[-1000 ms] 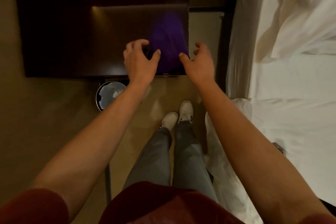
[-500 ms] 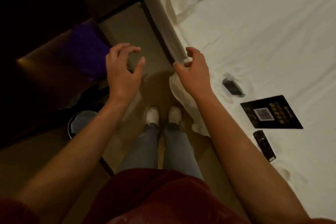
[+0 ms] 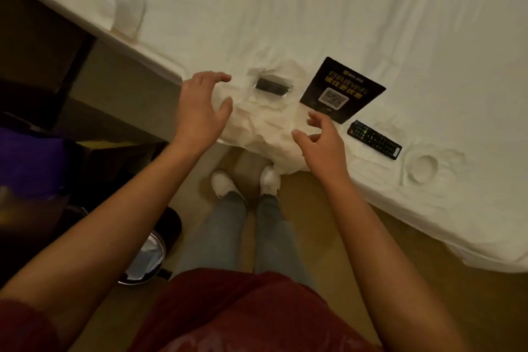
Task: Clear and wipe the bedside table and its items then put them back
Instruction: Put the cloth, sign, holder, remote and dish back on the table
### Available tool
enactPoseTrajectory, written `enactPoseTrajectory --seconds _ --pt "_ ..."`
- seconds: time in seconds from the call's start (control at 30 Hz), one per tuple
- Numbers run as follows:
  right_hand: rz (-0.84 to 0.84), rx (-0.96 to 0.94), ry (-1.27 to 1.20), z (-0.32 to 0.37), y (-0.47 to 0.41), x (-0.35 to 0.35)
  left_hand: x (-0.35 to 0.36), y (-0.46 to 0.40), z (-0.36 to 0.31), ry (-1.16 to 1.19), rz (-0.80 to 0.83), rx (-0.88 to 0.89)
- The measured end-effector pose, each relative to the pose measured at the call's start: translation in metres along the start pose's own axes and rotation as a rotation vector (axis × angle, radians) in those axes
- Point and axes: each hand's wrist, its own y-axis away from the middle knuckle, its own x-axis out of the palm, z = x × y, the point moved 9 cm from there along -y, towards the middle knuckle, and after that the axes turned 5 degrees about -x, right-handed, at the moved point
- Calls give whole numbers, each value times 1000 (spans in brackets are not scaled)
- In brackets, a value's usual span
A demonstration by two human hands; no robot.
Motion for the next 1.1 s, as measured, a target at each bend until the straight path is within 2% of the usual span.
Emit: enactPoseTrajectory --seconds 0.13,0.23,0.33,0.47,0.63,1.1 --pt "-104 122 -88 -54 8 -42 45 -21 -35 -42 129 69" --pt "-207 166 -135 -80 6 -71 74 -39 -57 -167 185 143" --pt "-239 171 -168 -89 -6 -91 96 -56 -73 -296 249 197" --pt "-221 138 -199 -84 -35 -101 114 -72 -82 -412 305 224" --pt "-156 155 -232 -76 -68 -99 121 -82 -87 -509 294 228" --pt "15 68 -278 -79 -96 -88 150 -74 -96 -607 396 239"
